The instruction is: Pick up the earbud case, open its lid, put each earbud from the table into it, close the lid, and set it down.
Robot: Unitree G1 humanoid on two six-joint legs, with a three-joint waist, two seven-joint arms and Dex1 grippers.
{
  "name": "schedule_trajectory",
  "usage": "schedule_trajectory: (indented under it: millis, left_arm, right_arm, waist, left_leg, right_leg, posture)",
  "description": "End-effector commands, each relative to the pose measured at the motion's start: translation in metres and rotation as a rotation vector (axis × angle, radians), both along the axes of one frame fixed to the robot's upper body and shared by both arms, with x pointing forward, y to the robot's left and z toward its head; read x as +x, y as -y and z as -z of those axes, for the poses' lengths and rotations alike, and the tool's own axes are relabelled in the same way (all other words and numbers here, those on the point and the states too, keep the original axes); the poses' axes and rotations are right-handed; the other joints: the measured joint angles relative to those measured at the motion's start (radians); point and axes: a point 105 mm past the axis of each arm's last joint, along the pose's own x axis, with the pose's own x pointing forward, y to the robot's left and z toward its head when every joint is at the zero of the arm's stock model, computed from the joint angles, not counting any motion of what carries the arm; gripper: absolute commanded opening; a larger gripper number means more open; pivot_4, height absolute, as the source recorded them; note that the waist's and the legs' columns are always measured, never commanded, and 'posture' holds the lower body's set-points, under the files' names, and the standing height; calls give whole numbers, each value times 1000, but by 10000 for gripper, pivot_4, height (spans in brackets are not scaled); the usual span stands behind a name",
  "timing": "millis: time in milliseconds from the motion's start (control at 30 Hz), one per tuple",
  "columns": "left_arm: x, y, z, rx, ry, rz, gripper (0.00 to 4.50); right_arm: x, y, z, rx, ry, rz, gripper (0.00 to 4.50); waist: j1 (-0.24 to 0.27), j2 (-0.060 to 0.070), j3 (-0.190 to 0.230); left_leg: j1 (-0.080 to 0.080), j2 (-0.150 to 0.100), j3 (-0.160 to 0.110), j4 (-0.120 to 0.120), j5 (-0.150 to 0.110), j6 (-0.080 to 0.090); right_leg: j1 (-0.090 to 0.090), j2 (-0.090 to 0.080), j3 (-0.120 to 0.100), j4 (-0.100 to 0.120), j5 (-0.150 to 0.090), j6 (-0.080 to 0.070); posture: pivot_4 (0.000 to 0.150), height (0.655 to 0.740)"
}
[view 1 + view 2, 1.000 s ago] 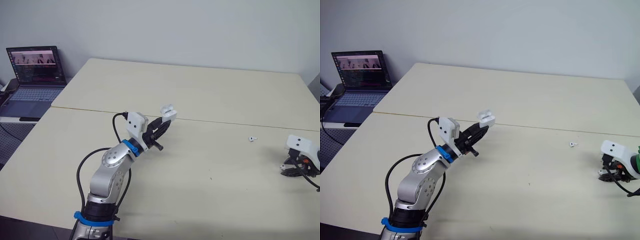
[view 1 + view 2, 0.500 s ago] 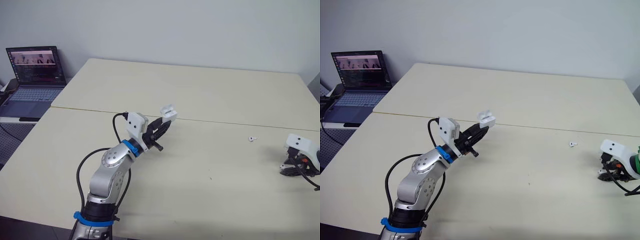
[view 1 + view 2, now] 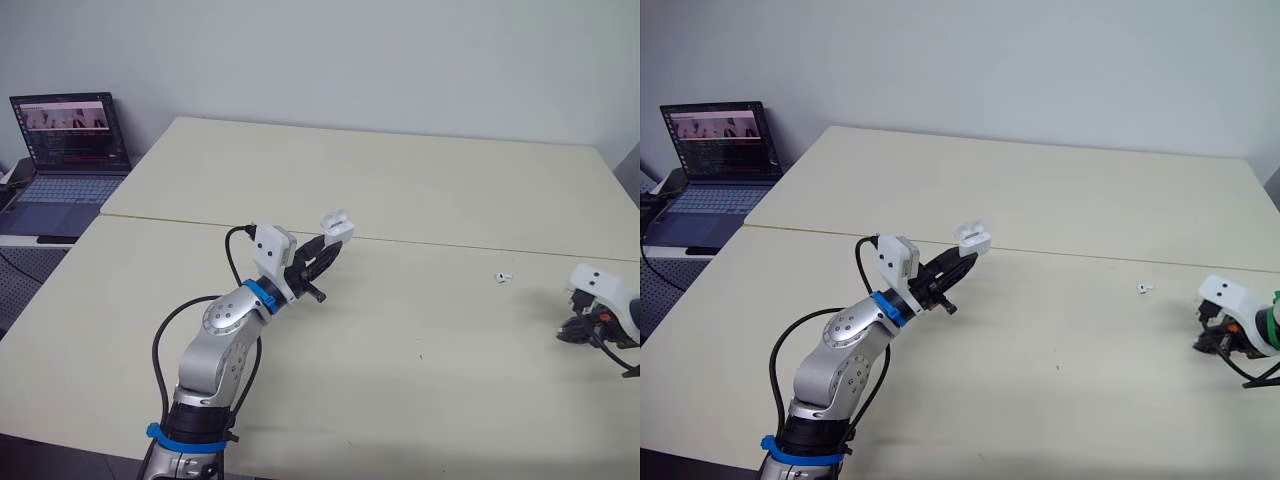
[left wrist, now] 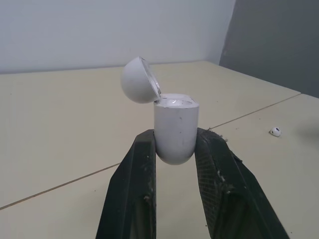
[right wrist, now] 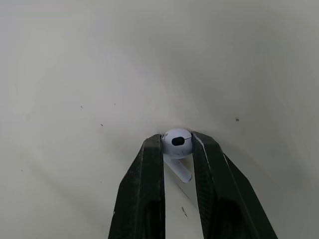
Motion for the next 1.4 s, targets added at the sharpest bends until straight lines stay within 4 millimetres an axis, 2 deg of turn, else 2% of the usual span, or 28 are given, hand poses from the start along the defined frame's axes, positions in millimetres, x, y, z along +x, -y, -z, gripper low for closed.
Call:
schedule_trajectory:
  millis: [33,133,200,300,367,500,567,767,1100,1400]
  left_arm:
    - [-3,8,-13,-10,71,36,7470]
    - [0,14,-16,-29,95,46,7470]
    - [3,17,-17,-36,106,46,7470]
    - [9,21,-20,-55,128,40,7470]
    - [12,25,-24,-63,145,36,7470]
    - [17,29,-32,-76,174,31,7470]
    - [17,31,-37,-75,195,41,7470]
    - [18,33,-45,-78,220,51,7470]
    - [14,38,-46,-75,231,68,7470]
    - [13,38,-48,-75,239,73,7470]
  right_arm:
    - [20,-56,-37,191,159,-116,4070]
    - [41,-123,-74,446,363,-158,4070]
    - [48,-155,-97,600,463,-137,4070]
    - [47,-205,-131,864,574,-130,4070]
    - [42,-230,-147,1009,608,-109,4070]
    - [34,-261,-165,1200,630,-47,4070]
    - [31,-269,-164,1248,610,-21,4070]
    - [39,-269,-150,1229,616,52,4070]
    - [48,-270,-148,1200,640,73,4070]
    - [56,-268,-134,1140,631,109,4070]
  waist:
    - [-3,0,0]
    - [-4,1,0]
    - [-1,0,0]
    - [6,0,0]
    - [12,1,0]
    - [15,1,0]
    - [14,1,0]
    - [1,1,0]
    - [-5,1,0]
    - [-4,1,0]
  left_leg:
    - [0,0,0,0,0,0]
    - [0,1,0,0,0,0]
    - [0,1,-1,0,0,0]
    - [-3,1,-4,0,1,0]
    - [-5,-1,-6,0,1,-1]
    - [-8,-4,-6,-1,1,-1]
    - [-8,-5,-7,-2,1,-1]
    - [-7,-5,-7,-2,1,0]
    - [-5,-1,-6,-2,2,1]
    - [-5,-2,-6,-2,2,1]
  right_leg:
    - [0,0,0,0,0,0]
    - [0,2,1,0,1,0]
    - [0,2,-1,0,1,0]
    - [-2,2,-2,0,2,0]
    - [-4,1,-3,1,2,0]
    - [-7,-3,-3,3,2,0]
    - [-8,-3,-3,4,2,0]
    - [-7,-3,-3,5,2,0]
    - [-7,2,-2,6,2,0]
    - [-7,1,-2,6,2,0]
  posture:
    - [1500,7400]
    - [1500,7400]
    - [1500,7400]
    - [1500,7400]
    - [1500,7400]
    - [1500,7400]
    - [1500,7400]
    - [1500,7400]
    - [1500,7400]
    - [1500,7400]
